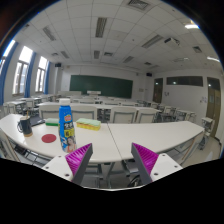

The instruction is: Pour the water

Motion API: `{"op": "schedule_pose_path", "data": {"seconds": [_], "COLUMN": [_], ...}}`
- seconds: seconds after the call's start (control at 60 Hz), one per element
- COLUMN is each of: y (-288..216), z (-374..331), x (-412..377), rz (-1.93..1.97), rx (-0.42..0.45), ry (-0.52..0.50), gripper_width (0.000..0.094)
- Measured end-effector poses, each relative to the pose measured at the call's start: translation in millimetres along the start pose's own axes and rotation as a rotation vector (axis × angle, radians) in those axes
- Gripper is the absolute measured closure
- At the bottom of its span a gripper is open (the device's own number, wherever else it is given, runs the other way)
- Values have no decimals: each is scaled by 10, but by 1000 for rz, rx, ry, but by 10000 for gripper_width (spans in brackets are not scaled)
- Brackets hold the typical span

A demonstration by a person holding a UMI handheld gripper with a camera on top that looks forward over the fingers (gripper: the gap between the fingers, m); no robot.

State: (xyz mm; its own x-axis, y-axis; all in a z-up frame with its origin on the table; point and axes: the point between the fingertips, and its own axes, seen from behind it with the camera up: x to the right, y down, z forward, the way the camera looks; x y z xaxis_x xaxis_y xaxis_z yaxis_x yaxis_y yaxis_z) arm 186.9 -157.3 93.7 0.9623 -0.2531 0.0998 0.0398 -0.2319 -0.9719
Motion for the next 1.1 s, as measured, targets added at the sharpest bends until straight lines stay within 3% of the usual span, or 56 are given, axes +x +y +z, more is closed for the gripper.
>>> {"op": "schedule_pose_path", "data": {"seconds": [0.25, 0.45, 0.683, 0.717, 0.75, 0.767, 0.833, 0.983, 1.1], "y": [-124, -337, -299, -260, -250, -271, -248, -258, -339], "z": [76, 531, 1369, 1437, 1466, 1484, 1441, 1483, 1432], "x": [-386, -1362, -1513, -1540, -1653, -1669, -1666, -1658, -1795], "rz": [-19, 5, 41, 59, 83, 96, 99, 85, -67], "rx": [20, 36, 30, 23, 25, 30, 67, 101, 99], "ry": [-140, -289, -170, -166, -197, -200, -165, -125, -109], "gripper_width": [102, 103, 111, 164, 354, 374, 392, 545, 555]}}
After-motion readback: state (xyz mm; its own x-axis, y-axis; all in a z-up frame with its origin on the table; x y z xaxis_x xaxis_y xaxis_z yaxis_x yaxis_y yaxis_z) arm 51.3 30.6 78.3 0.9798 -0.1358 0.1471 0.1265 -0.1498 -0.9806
